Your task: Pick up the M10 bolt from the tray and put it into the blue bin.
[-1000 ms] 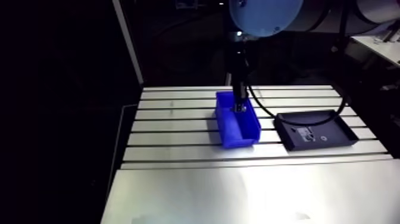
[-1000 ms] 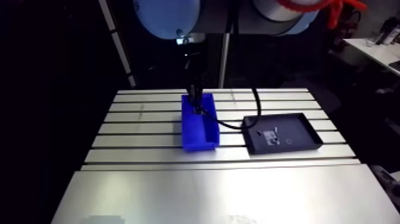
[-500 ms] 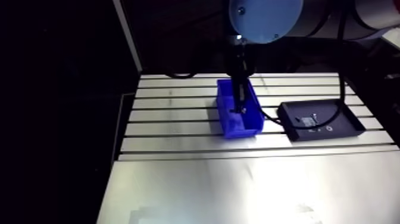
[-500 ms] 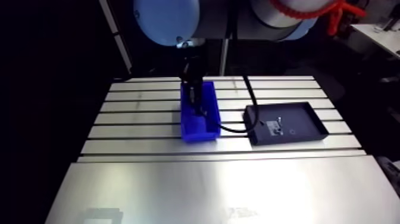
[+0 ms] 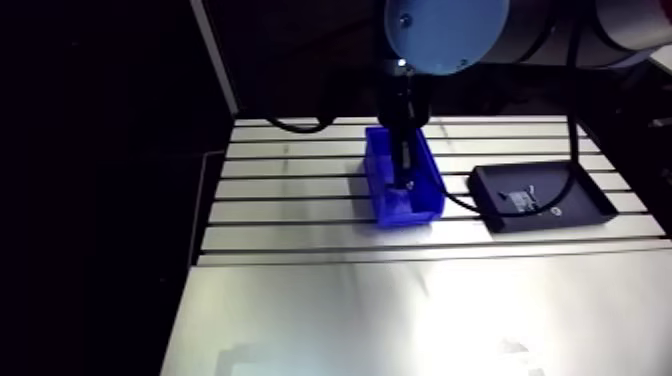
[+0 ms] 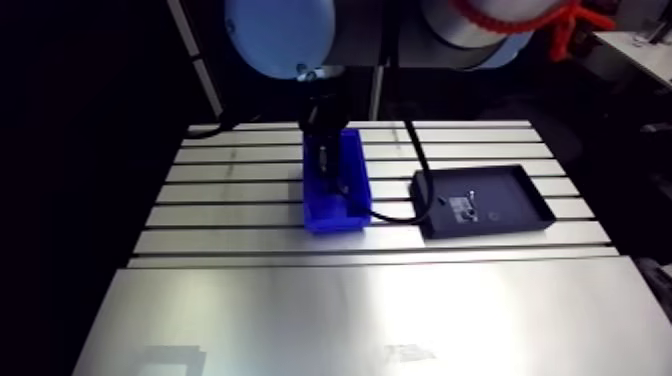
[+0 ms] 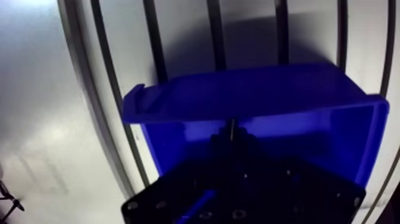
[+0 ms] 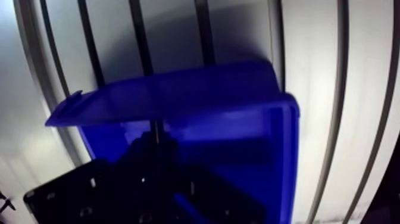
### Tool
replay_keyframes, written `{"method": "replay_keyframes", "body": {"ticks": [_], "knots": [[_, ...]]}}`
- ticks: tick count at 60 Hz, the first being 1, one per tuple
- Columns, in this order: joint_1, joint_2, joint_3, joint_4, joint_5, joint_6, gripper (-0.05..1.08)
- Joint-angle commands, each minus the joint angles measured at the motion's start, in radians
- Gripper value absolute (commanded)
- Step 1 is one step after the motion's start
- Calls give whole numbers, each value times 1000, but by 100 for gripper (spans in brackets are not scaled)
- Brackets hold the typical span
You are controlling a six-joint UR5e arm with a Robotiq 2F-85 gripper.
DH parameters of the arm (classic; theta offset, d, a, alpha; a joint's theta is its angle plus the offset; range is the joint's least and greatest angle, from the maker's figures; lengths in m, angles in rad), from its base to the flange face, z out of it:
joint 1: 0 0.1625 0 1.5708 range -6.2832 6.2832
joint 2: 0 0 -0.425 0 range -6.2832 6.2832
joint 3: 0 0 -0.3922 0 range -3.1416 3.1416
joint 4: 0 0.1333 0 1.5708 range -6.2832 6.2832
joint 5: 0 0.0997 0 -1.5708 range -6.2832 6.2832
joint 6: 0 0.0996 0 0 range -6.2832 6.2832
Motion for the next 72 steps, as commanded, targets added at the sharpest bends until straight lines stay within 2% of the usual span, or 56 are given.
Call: {"method": "replay_keyframes", "body": {"ticks": [1,8,26,43,50,58,59,63,67,69,71,72], "knots": [[-1,-7,0,0,-2,1,1],[0,-25,-5,3,2,-1,1],[9,-121,-20,64,5,0,1],[8,-257,-37,162,9,49,1],[6,-284,-52,191,9,91,1],[3,-302,-97,230,14,232,1],[2,-302,-121,243,15,331,1],[2,-302,-131,245,17,381,1],[0,-302,-149,245,16,489,1],[-3,-302,-170,247,16,603,1],[-3,-302,-170,247,16,603,1],[-4,-302,-177,247,16,658,1]]}}
